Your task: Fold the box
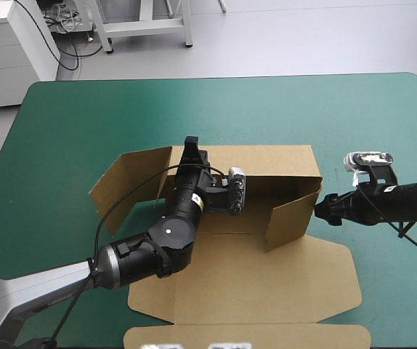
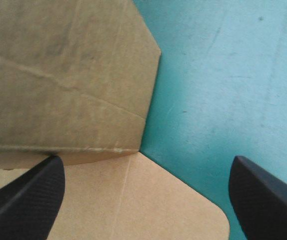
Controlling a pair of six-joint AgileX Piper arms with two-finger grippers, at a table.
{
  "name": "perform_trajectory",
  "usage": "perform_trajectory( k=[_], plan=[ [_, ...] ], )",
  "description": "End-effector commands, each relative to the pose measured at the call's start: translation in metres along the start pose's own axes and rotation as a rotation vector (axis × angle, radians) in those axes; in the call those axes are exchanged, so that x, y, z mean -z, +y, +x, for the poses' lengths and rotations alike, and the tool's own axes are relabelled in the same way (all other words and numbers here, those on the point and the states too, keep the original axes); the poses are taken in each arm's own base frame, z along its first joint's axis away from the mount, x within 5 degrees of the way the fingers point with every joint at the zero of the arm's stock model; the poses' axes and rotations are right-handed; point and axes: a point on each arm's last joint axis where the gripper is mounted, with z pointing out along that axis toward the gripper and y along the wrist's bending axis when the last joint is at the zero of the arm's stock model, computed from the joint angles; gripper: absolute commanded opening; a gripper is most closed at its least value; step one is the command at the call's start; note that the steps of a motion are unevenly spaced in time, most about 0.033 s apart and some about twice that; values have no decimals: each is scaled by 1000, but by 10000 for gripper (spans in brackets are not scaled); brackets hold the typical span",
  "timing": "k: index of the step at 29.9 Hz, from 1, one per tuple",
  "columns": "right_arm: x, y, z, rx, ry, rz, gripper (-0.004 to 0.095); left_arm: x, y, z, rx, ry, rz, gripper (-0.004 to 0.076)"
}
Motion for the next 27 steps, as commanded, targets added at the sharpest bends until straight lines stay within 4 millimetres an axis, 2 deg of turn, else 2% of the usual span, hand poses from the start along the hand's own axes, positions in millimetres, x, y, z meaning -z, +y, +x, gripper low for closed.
perform_trajectory(
  k=[1,8,17,21,27],
  plan=[
    [7,8,-7,66,-128,-54,817,11,22,2,22,-13,-91,-8],
    [1,12,-4,120,-148,-99,817,11,22,2,22,-15,-91,-8],
    [-10,41,-10,274,-184,-98,817,11,22,1,21,-19,-90,-8],
    [-13,55,-10,278,-288,-51,817,11,22,1,21,-19,-90,-8],
    [-17,64,7,289,-398,43,817,11,22,1,21,-19,-90,-8]
  ],
)
